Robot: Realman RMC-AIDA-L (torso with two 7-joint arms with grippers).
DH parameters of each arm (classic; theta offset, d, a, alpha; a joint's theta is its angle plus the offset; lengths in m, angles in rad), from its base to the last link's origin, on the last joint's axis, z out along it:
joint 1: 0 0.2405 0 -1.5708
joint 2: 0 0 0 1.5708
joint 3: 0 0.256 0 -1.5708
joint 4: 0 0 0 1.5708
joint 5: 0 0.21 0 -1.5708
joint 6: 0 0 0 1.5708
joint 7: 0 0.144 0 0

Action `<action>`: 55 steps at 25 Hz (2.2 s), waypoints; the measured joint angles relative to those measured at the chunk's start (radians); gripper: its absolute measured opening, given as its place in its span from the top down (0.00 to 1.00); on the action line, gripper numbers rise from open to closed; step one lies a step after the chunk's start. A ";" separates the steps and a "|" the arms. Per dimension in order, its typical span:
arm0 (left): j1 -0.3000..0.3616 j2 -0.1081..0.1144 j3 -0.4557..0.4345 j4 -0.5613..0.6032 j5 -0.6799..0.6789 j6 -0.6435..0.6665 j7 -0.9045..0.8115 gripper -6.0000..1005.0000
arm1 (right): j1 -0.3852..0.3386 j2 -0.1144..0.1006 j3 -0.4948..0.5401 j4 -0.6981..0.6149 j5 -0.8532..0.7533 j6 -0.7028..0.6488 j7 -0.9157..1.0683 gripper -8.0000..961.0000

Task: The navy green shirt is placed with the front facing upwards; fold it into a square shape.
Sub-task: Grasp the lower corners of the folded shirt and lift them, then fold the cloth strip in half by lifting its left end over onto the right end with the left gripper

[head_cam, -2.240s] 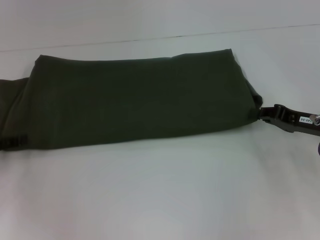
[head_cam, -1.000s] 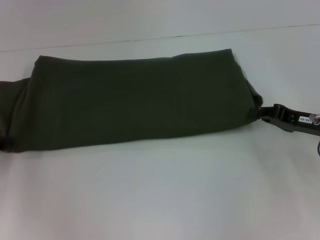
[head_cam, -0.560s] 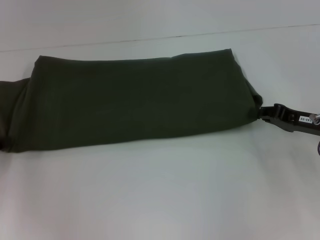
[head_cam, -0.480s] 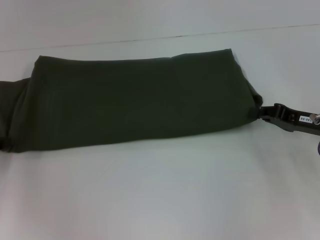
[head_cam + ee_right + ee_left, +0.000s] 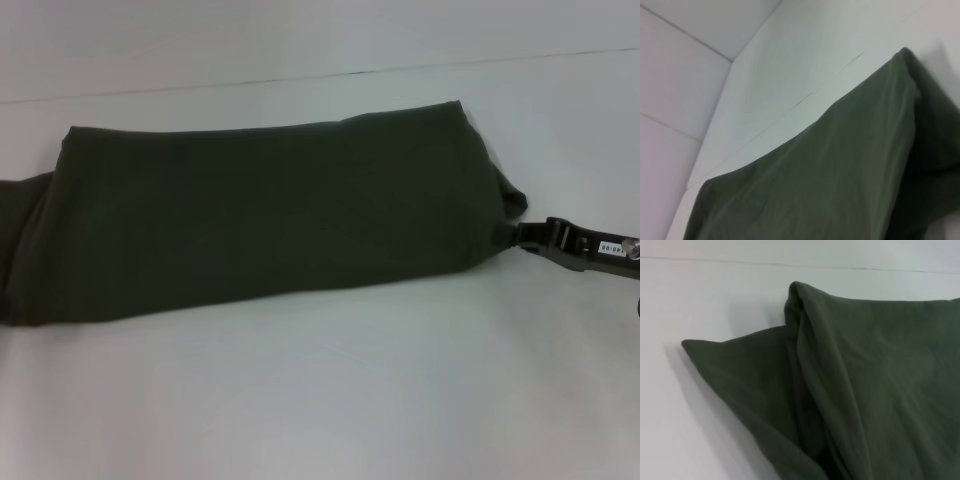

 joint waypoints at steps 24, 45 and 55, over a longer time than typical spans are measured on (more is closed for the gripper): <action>0.165 -0.020 -0.218 0.099 -0.009 0.340 0.174 0.99 | -0.238 -0.024 0.029 -0.057 -0.004 -0.334 -0.125 0.98; 0.240 -0.030 -0.266 0.103 -0.003 0.447 0.228 0.99 | -0.275 -0.025 0.054 -0.058 -0.086 -0.368 -0.141 0.98; 0.231 -0.030 -0.278 0.098 -0.008 0.420 0.193 0.94 | -0.275 -0.038 0.135 -0.049 -0.094 -0.366 -0.137 0.87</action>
